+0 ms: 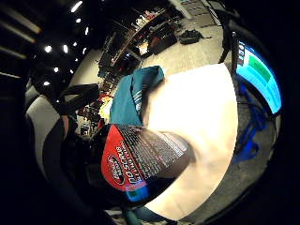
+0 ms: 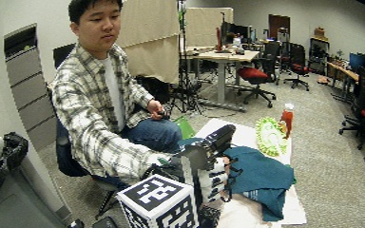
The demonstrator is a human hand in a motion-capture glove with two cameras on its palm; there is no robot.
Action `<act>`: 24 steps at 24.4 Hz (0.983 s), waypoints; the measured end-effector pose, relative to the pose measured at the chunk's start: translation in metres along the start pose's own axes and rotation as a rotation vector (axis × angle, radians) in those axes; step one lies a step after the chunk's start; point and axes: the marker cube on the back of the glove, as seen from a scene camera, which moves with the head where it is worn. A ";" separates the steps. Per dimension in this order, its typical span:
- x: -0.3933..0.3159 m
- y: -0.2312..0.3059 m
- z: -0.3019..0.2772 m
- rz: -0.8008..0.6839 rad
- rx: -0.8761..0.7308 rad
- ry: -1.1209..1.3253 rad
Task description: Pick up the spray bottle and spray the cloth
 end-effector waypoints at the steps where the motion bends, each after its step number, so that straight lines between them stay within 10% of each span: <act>1: 0.000 0.001 -0.001 0.003 -0.011 0.003; 24: -0.083 0.014 0.054 -0.070 -0.277 0.543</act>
